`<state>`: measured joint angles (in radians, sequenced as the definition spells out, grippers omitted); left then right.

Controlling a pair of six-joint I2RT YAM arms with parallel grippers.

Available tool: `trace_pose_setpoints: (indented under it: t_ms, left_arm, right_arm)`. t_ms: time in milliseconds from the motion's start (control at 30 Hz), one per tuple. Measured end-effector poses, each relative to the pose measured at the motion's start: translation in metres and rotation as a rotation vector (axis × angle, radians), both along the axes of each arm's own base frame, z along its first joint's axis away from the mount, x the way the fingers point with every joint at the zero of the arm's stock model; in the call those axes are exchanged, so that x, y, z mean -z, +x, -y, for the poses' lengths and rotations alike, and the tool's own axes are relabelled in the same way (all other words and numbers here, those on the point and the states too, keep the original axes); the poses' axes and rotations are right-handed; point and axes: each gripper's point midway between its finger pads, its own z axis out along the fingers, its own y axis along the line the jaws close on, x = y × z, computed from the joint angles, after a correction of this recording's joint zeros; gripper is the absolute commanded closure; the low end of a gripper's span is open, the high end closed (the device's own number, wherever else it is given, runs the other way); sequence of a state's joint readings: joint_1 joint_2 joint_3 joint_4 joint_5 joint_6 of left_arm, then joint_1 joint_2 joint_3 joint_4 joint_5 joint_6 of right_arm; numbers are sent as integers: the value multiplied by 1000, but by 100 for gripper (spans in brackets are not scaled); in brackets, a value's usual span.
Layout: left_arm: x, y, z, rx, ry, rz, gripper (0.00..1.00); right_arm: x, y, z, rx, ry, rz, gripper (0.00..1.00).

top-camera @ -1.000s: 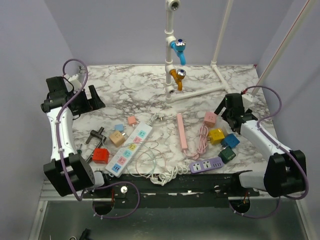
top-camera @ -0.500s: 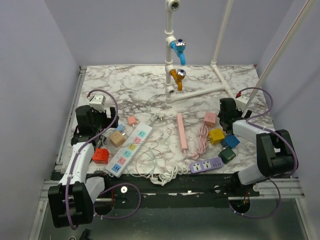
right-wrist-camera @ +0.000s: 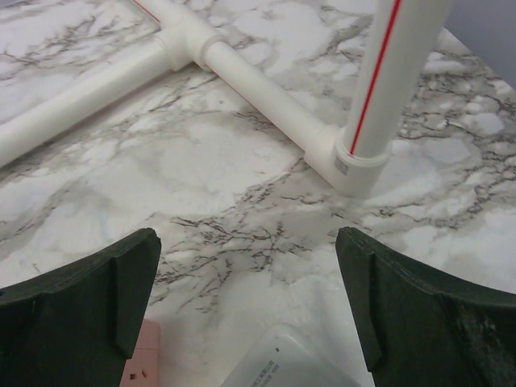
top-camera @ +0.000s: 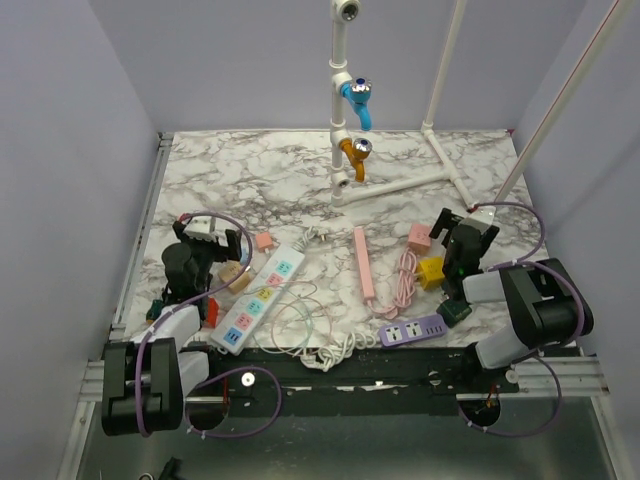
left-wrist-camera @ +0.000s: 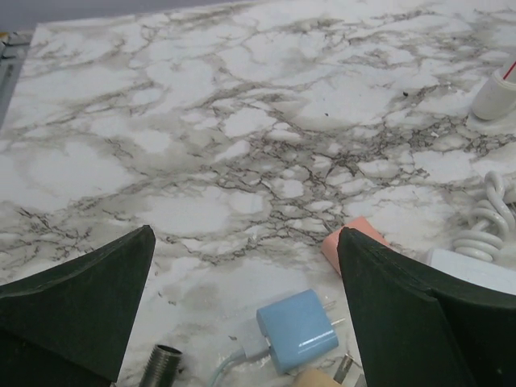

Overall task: Pull the plug off the socket
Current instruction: Reset both arms

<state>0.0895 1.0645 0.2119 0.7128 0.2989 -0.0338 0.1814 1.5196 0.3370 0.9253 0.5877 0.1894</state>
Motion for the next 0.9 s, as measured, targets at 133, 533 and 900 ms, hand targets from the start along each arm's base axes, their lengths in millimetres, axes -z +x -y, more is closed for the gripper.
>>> trace_pose_setpoints:
  t_ms: [133,533,900]
  left_arm:
    - [-18,10,-5,-22,12,113,2]
    - [-19,7,-8,-58,21,233,1]
    - [-37,32,-3,-45,25,222,1]
  right_arm:
    - [-5,10,-10,-66,-11,49,0]
    - [4,-28,-27,-244,-60,123,0]
    - [-19,11,-18,-195,-4,184,0]
